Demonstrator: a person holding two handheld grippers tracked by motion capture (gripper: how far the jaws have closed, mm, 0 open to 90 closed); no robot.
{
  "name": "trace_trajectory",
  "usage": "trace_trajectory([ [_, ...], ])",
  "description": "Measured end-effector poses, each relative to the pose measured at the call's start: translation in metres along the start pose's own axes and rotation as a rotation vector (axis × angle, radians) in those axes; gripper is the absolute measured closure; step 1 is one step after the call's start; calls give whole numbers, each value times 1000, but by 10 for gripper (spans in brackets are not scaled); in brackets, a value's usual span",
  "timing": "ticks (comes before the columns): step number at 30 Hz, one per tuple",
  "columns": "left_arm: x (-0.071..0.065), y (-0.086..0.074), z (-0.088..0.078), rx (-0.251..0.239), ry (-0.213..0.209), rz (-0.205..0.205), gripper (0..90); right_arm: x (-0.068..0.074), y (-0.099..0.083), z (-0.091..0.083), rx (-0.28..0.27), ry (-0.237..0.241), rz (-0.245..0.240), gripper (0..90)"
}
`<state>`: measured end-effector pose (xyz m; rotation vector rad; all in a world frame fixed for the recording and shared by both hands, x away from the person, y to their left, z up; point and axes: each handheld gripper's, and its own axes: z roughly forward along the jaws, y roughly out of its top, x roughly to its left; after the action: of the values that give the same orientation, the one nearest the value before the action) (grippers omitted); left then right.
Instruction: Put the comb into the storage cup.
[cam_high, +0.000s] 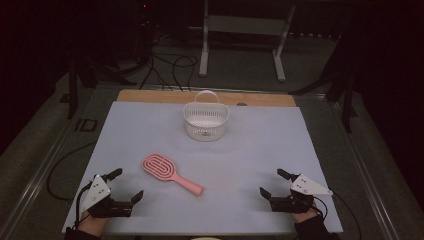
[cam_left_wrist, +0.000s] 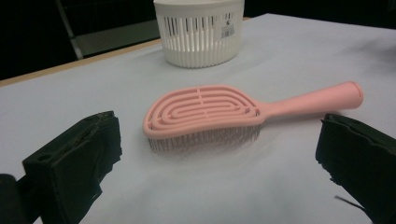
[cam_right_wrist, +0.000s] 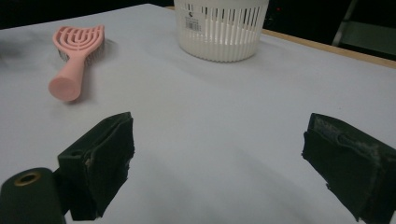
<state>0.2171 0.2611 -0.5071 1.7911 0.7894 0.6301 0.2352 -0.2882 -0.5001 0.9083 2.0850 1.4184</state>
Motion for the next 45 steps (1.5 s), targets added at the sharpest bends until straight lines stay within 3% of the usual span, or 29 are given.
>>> trace_trajectory([
  [24,0,5,1,5,-5,-32,2,-1,1,-2,-9,-13,9,88],
  [27,-2,11,0,-6,21,-28,1,0,2,-2,-15,-15,10,88],
  [31,-2,17,-1,-11,19,-26,1,1,2,-2,-15,-15,10,88],
  [45,-1,52,-2,4,-30,-19,1,2,2,-2,-9,-15,15,88],
])
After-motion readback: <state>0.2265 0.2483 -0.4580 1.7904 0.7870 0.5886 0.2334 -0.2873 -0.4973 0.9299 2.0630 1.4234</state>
